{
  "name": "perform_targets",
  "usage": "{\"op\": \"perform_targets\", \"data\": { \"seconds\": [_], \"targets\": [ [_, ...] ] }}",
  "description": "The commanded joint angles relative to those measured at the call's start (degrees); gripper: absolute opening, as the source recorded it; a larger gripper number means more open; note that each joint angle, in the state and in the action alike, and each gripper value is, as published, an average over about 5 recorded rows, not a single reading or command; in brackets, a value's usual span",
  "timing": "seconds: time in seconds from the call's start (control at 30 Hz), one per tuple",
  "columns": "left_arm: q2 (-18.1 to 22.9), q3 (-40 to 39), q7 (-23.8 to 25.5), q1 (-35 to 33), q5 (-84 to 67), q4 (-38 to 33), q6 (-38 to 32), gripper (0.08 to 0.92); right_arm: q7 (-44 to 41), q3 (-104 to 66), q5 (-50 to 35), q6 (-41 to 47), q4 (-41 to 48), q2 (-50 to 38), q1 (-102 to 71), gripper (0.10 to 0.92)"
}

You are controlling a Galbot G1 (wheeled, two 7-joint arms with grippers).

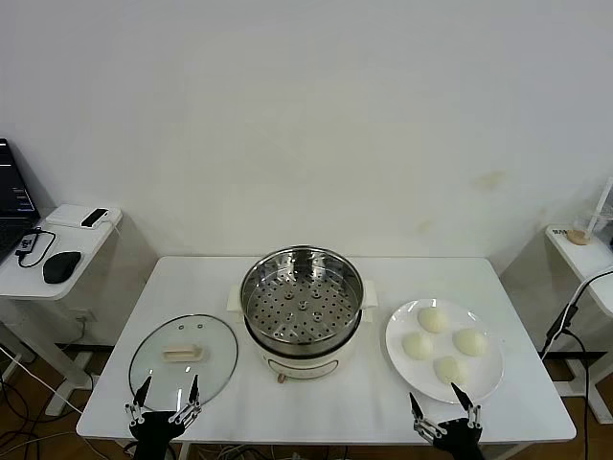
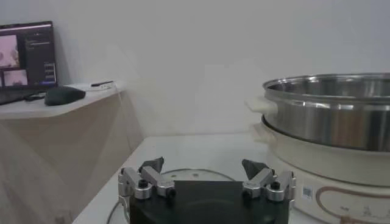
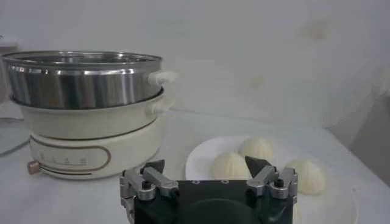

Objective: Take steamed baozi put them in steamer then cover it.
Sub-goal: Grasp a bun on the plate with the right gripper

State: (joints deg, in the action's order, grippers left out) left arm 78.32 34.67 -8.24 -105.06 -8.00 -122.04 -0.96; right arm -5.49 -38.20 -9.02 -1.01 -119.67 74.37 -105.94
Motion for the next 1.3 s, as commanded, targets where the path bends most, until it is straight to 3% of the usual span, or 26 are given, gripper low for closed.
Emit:
{"op": "perform_targets", "data": {
  "seconds": [0.03,0.33,0.77,1.03,1.3],
  "targets": [
    [-0.3,0.5,-0.1,-0.5,-0.2,-1.0,2.2,0.823,0.0,-0.2,0.5,-0.1,-0.3,0.2,0.0,0.823],
    [-0.4,1.6,1.8,1.0,5.3,-1.7,2.8,0.823,-3.2,-7.1,11.3,6.4,3.6,-8.5,9.9,0.823],
    [0.4,2.6,1.4,1.4,7.0,-1.6,2.5,0.823,-24.7,-6.4,30.6,6.6,19.5,-32.8,33.0,0.823],
    [0.8,3.6,0.8,2.0,7.4,-1.7,2.0,0.823,-41.1,12.5,35.7,2.0,30.4,-45.7,54.1,0.823],
    [1.2,3.9,0.7,1.9,7.7,-2.2,2.1,0.823,-55.2,43.3,33.6,-3.1,43.7,-46.4,82.4,0.823]
  ]
}}
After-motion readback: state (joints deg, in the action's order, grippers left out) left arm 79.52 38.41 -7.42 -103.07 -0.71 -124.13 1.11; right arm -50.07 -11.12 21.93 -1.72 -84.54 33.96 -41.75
